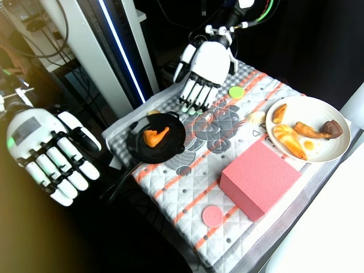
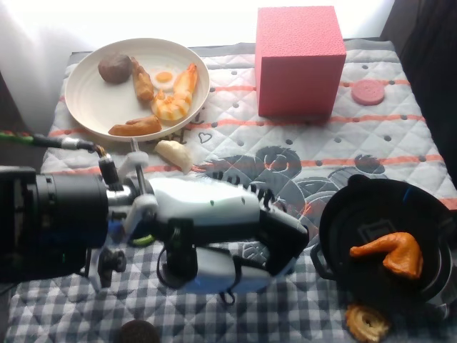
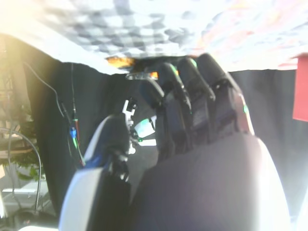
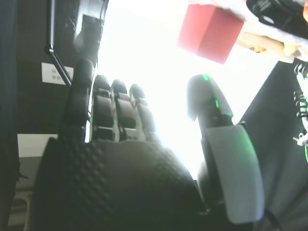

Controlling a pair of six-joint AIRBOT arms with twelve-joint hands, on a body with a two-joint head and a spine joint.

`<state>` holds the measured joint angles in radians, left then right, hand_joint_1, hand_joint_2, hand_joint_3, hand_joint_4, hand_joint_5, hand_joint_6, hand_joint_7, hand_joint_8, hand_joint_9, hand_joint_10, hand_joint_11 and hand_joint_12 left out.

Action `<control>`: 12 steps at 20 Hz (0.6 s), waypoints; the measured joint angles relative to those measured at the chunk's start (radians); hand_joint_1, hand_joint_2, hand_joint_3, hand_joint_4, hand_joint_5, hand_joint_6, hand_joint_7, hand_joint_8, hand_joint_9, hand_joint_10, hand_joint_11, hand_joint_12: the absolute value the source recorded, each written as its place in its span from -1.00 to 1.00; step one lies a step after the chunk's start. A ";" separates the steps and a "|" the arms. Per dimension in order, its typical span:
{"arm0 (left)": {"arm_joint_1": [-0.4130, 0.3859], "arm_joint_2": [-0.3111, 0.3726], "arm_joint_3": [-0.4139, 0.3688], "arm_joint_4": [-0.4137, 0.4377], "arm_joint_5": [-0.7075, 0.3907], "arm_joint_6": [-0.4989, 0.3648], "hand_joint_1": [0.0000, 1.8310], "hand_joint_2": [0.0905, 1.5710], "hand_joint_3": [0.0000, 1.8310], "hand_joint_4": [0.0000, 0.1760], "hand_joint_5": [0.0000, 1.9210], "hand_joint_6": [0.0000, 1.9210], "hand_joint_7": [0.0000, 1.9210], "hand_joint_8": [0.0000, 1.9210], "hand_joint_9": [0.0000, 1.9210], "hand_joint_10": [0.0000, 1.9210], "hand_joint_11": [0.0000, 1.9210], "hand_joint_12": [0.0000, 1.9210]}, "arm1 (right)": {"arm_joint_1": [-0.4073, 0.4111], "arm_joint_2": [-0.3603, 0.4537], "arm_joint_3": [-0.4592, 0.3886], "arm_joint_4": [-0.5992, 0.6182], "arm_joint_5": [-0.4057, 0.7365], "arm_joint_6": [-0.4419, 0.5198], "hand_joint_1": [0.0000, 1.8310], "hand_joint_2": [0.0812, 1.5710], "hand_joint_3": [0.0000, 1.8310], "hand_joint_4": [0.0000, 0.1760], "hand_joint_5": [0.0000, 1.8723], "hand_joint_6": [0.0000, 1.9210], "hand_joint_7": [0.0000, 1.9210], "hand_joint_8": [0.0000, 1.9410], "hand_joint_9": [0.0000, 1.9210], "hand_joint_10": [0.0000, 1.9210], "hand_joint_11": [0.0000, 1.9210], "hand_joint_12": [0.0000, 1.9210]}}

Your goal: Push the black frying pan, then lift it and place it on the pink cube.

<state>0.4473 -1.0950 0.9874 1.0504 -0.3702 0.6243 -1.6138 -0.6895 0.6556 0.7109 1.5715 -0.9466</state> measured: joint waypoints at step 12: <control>0.002 -0.077 0.035 0.008 -0.006 -0.001 -0.15 0.75 -1.00 -1.00 -0.64 -0.91 -0.86 -1.00 -0.92 -0.86 -1.00 0.06 | -0.001 -0.001 0.000 0.001 0.001 0.000 -0.37 0.71 -1.00 -1.00 -1.00 -1.00 -1.00 -1.00 -1.00 -1.00 -1.00 -0.53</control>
<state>0.4488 -1.1725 1.0225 1.0588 -0.3763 0.6235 -1.6150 -0.6903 0.6556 0.7116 1.5723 -0.9466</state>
